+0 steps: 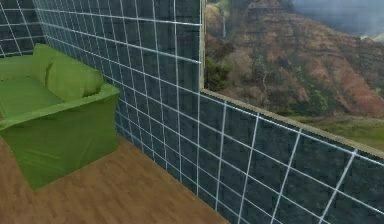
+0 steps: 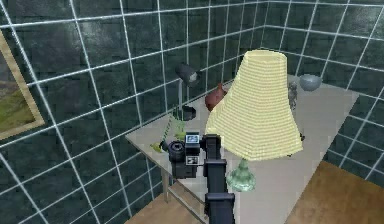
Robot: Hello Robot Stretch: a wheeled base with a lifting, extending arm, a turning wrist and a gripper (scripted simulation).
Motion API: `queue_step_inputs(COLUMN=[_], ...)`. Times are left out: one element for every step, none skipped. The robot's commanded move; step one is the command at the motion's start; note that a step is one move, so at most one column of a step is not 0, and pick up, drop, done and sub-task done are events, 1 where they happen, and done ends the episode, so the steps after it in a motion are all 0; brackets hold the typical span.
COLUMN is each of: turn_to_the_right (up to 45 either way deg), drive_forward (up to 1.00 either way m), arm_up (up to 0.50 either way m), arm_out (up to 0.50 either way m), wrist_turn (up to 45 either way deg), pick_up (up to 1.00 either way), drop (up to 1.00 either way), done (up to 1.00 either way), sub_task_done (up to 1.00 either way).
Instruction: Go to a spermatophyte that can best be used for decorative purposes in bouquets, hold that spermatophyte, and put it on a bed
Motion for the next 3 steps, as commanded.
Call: queue_step_inputs(turn_to_the_right=[0.0,0.0,0.0], drive_forward=[0.00,0.00,0.00], arm_up=[0.18,0.00,0.00], arm_out=[0.00,0.00,0.00], wrist_turn=[0.0,-45.0,-45.0], pick_up=[0.00,0.00,0.00], drop=[0.00,0.00,0.00], done=[0.00,0.00,0.00], sub_task_done=[0.00,0.00,0.00])
